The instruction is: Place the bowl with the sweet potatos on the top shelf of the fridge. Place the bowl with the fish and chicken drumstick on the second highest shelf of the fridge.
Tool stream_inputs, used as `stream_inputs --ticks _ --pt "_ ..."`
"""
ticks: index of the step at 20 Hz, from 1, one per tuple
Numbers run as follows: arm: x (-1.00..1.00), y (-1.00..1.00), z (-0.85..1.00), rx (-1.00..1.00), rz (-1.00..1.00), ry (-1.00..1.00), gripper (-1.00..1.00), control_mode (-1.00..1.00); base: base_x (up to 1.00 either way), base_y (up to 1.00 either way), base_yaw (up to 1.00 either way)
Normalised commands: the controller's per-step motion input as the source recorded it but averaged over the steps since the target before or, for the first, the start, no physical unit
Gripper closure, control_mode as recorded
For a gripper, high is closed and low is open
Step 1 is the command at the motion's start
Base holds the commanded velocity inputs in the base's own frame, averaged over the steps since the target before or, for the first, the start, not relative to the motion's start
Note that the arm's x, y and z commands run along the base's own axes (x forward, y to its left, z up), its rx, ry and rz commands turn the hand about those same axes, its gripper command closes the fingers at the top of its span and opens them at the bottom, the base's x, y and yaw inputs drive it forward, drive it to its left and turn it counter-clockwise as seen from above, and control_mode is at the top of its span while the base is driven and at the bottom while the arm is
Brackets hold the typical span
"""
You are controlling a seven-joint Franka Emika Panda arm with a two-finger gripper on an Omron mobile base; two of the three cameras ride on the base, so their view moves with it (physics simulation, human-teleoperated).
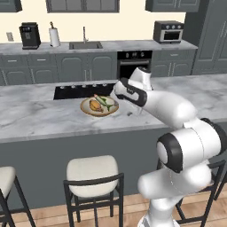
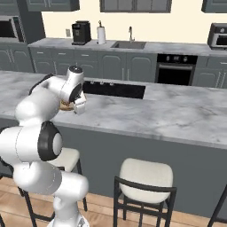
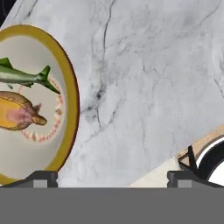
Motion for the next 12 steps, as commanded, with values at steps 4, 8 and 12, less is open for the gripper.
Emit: stream_inputs --ticks 4,8,12 --pt "0.29 0.14 -0.27 0.0 0.02 0.08 -1.0 -1.0 0.0 0.0 0.0" --pt "0.34 0.16 -0.22 0.0 0.02 0.04 -1.0 -1.0 0.0 0.0 0.0" --pt "0.39 0.15 -0.24 0.0 0.01 0.01 -1.0 -1.0 0.0 0.0 0.0"
